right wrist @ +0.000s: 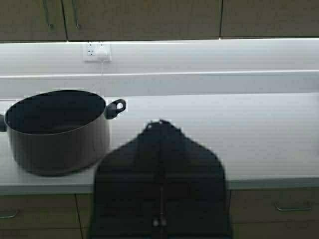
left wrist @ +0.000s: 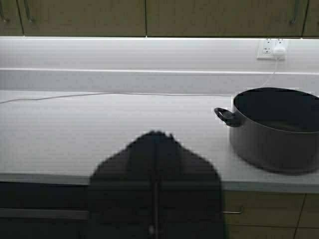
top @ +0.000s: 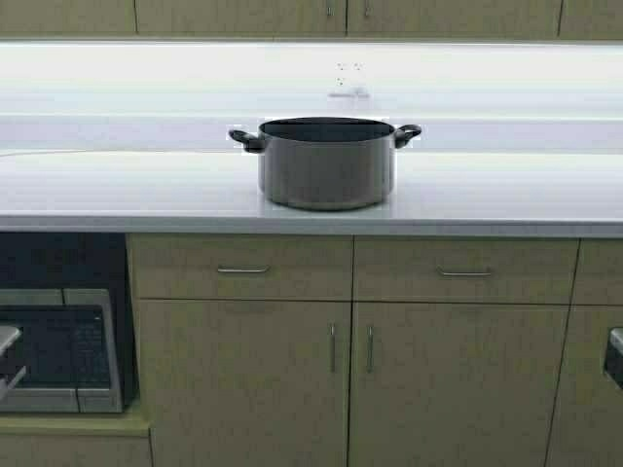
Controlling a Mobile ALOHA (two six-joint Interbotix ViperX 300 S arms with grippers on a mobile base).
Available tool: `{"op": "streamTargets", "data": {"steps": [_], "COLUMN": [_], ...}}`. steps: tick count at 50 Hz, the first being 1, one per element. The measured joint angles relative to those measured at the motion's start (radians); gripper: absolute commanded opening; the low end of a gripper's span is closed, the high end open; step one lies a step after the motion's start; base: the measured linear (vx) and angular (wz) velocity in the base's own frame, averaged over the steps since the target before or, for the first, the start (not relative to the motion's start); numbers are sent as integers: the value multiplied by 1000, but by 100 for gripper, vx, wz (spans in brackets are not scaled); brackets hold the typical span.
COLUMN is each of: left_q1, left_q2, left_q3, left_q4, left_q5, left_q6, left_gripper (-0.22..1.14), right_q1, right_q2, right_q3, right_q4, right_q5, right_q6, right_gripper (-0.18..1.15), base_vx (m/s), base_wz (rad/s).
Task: Open the cabinet, put the pot inside, then close it
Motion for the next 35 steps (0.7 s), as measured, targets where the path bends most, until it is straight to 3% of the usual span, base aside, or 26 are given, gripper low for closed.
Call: {"op": "streamTargets", "data": {"steps": [5, 35], "left_q1": [0, 2], "left_q2": [2, 64], "left_q3": [0, 2], "left_q4": [23, 57], "left_q5": [-2, -31], "left_q6": [6, -61], "left_gripper": [7, 2], "right_q1": [-2, -6], "right_q2": [0, 8], "right_q3": [6, 6], "right_q4": [-2, -3], "right_q5": [12, 55], "right_q6": [2, 3], "right_gripper": [9, 6], "base_vx": [5, 15], "base_wz": [2, -6]}}
